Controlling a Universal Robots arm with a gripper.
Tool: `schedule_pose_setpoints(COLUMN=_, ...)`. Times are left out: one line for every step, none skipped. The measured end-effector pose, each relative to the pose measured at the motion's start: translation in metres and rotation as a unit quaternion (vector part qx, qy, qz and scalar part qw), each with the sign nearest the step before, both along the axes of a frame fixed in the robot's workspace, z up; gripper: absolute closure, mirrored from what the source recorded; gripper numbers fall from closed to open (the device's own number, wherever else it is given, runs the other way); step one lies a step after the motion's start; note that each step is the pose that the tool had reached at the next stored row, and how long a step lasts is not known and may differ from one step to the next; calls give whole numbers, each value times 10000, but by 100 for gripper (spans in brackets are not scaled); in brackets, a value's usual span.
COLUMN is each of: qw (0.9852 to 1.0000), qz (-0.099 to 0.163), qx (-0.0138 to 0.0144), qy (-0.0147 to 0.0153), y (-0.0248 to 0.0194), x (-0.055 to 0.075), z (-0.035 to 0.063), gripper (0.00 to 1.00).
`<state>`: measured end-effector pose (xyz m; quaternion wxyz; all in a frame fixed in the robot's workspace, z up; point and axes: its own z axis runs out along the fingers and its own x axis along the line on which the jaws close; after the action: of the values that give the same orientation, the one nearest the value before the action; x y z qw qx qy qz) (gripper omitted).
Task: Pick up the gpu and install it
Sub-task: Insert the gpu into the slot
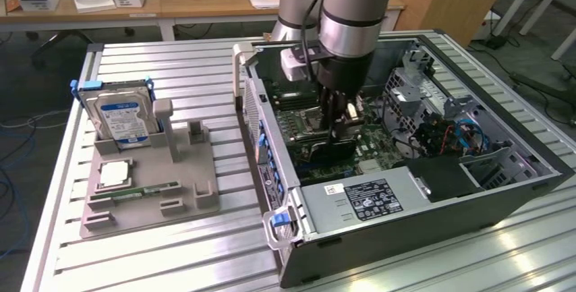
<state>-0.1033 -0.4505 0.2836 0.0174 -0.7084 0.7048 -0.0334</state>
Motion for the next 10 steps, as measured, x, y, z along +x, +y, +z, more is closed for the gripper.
schedule_pose_setpoints(qw=10000, qz=0, qx=0, qy=-2, y=0, x=0, z=29, gripper=60)
schedule_pose_setpoints(qw=10000, qz=0, qx=1, qy=-3, y=0, x=0, z=36, gripper=60)
schedule_pose_setpoints(qw=10000, qz=0, qx=1, qy=-4, y=0, x=0, z=35, gripper=60)
schedule_pose_setpoints(qw=10000, qz=0, qx=2, qy=-4, y=0, x=0, z=35, gripper=60)
schedule_pose_setpoints(qw=10000, qz=0, qx=1, qy=-4, y=0, x=0, z=36, gripper=61)
schedule_pose_setpoints(qw=10000, qz=0, qx=1, qy=-4, y=0, x=0, z=36, gripper=61)
schedule_pose_setpoints(qw=10000, qz=0, qx=1, qy=-4, y=0, x=0, z=36, gripper=67)
schedule_pose_setpoints(qw=10000, qz=0, qx=1, qy=-4, y=0, x=0, z=36, gripper=74)
schedule_pose_setpoints(qw=10000, qz=0, qx=1, qy=-4, y=0, x=0, z=36, gripper=74)
schedule_pose_setpoints(qw=10000, qz=0, qx=1, qy=-4, y=0, x=0, z=36, gripper=80)
